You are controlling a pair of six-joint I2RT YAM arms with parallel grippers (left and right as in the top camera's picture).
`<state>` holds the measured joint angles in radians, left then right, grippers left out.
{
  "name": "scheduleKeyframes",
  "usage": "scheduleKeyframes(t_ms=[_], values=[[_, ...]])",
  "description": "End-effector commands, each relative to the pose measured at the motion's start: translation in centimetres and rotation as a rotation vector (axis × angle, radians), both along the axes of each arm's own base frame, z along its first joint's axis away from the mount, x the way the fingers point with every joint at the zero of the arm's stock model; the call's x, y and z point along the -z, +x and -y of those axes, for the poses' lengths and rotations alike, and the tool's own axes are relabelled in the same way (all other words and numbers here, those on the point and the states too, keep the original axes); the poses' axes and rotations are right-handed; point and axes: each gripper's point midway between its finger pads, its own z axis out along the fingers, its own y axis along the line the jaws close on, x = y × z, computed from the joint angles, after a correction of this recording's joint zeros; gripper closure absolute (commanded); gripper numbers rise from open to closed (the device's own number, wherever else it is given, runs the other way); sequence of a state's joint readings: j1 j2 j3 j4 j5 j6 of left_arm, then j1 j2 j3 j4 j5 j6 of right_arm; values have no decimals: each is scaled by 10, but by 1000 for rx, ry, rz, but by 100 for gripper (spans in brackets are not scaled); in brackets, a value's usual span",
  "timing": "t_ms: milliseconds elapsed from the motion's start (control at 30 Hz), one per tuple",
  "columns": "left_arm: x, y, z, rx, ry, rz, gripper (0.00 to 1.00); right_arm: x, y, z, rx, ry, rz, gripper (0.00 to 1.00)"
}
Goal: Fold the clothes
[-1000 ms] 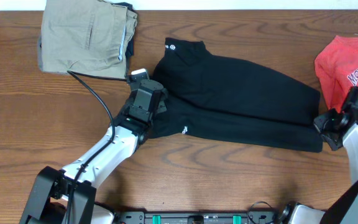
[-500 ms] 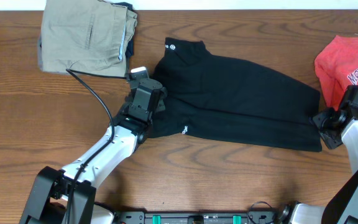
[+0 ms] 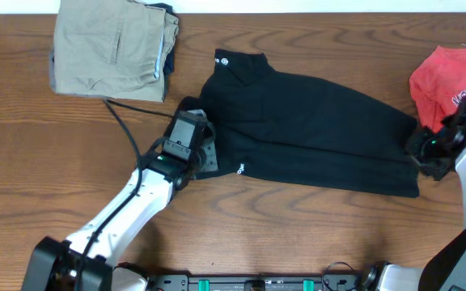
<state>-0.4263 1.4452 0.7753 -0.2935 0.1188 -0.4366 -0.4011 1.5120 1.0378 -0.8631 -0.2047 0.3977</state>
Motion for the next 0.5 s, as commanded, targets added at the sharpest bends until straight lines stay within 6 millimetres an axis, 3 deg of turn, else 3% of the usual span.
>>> scheduleKeyframes(t_ms=[0,233,467], values=[[19,-8,7,38,-18,-85,73,13,-3,-33,-123,77,-3,85],[50,-17,5,41,11,-184,78,47,-22,-52,-144,99,-48,92],[56,-18,0,28,41,-191,78,71,-45,-42,-67,35,-128,92]])
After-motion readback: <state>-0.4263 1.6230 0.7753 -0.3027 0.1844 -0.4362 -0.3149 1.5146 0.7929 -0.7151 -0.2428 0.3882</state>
